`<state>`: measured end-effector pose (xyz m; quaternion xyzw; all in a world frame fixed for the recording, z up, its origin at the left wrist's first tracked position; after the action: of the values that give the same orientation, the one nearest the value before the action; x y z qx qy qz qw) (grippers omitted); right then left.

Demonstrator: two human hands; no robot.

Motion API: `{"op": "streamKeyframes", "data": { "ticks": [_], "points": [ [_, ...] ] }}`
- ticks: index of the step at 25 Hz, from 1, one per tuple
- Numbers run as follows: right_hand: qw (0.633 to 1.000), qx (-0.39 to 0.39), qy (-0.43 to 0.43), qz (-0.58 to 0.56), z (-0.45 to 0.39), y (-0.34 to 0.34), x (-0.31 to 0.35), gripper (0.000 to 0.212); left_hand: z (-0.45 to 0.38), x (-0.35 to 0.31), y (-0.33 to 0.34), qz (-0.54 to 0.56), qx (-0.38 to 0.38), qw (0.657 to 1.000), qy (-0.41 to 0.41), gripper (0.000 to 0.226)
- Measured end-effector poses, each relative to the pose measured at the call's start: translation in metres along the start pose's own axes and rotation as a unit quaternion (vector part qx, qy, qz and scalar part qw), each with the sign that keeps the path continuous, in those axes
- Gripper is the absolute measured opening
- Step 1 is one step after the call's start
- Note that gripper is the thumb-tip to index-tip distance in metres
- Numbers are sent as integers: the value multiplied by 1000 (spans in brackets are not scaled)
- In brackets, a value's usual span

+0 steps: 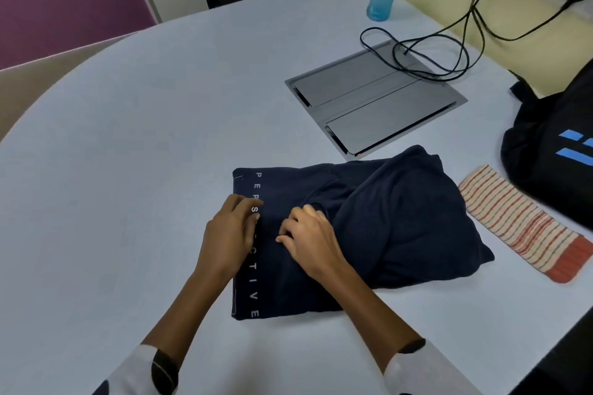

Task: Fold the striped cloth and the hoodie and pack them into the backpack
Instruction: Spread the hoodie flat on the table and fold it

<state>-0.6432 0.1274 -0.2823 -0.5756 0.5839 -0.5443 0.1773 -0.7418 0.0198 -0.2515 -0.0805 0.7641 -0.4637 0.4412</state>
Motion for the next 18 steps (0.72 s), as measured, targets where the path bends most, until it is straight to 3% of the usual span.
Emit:
{"op": "streamKeyframes", "data": {
  "ticks": [2,3,5,7,8,11,14,16,18],
  "points": [
    [978,-32,165,-122,-9,-9,-19,10,6,-3,-4,28,-24,999,-1,20],
    [932,-67,284,-214,-11,-16,-37,9,8,-6,-4,36,-26,999,-1,20],
    [801,-135,446,-376,-9,-34,-70,13,7,-13,5,48,-14,999,18,22],
    [714,-158,486,-479,-7,-58,-87,19,-1,-28,24,58,3,998,30,24],
    [692,-156,484,-513,-6,-70,-91,19,-8,-35,34,68,20,997,6,26],
    [685,-132,477,-535,7,-90,-96,17,-25,-44,72,54,103,986,-120,37],
    [681,-109,516,-508,28,-88,-109,17,-30,-48,91,-4,141,980,-141,26],
    [666,-89,548,-498,41,-80,-118,18,-32,-51,88,154,168,948,-223,23],
    [658,-82,561,-496,48,-74,-122,17,-35,-66,73,335,219,871,-285,25]
  ]
}}
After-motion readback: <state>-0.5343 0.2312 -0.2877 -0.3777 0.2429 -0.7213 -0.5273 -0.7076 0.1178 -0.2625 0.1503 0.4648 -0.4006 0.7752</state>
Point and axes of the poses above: each hand's wrist, its own z-axis away from the middle knuckle, its own y-axis out of the palm, x = y × z, the point moved 5 cm from there along -z, towards the middle knuckle, and after that the axes turned 8 degrees about -x, right-handed, at the moved point
